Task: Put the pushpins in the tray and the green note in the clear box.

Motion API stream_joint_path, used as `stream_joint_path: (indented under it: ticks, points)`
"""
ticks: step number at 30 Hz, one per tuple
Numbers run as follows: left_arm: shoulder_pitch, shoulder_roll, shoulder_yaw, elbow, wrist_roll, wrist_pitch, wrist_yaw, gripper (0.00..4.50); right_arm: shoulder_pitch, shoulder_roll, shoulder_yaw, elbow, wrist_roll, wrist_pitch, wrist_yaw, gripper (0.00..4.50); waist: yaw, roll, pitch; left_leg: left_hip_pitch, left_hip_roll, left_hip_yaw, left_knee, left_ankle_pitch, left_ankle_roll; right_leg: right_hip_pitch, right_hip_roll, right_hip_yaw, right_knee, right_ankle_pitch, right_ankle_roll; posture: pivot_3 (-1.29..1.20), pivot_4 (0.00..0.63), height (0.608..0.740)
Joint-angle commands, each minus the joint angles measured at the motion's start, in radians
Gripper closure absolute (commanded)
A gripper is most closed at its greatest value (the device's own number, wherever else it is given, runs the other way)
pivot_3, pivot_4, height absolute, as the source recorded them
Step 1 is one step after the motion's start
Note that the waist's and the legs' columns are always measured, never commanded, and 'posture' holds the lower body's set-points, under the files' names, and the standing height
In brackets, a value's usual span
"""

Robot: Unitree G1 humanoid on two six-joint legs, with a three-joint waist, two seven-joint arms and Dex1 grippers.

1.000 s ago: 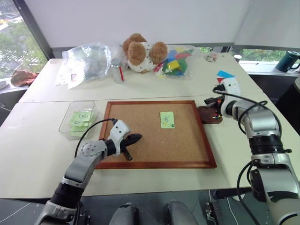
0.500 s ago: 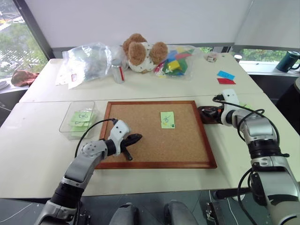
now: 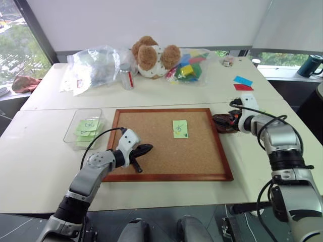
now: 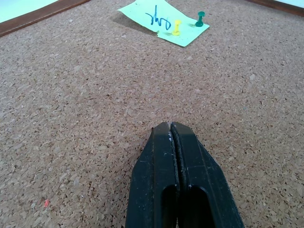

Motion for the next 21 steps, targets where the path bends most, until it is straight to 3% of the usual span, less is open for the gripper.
stream_joint_path:
  ticks: [1,7,10,14,21]
  points:
    - [0.028,0.007,-0.022,0.044,0.028,0.032,-0.005,4.5,0.027,-0.022,0.021,-0.176,0.045,0.038,0.069,0.3,0.002,0.0,0.0,0.0,0.0,0.0,0.0,0.0,0.0,0.0,0.0,0.0,0.0,0.0,0.0,0.0,0.15,0.74]
    - [0.023,0.006,-0.021,0.049,0.028,0.032,-0.007,4.5,0.105,0.011,0.1,-0.366,0.076,0.088,0.108,0.3,0.002,0.0,0.0,0.0,0.0,0.0,0.0,0.0,0.0,0.0,0.0,0.0,0.0,0.0,0.0,0.0,0.15,0.74]
    - [0.023,0.007,-0.02,0.049,0.027,0.032,-0.007,4.5,0.14,0.037,0.136,-0.408,0.073,0.093,0.104,1.09,0.002,0.0,0.0,0.0,0.0,0.0,0.0,0.0,0.0,0.001,0.0,0.0,0.0,0.0,0.0,0.0,0.15,0.74]
    - [0.026,0.009,-0.018,0.044,0.026,0.035,-0.007,4.5,0.158,0.041,0.178,-0.418,0.054,0.073,0.104,2.97,0.002,0.0,0.0,0.0,0.0,0.0,0.0,0.0,0.0,0.001,0.0,0.0,0.0,0.0,0.0,0.0,0.15,0.74]
    - [0.032,0.012,-0.016,0.038,0.027,0.036,-0.005,4.5,0.158,0.055,0.206,-0.406,0.049,0.049,0.107,2.97,0.002,0.0,0.0,0.0,0.0,0.0,0.0,0.0,0.0,0.0,0.0,0.0,-0.001,0.0,0.0,0.0,0.15,0.74]
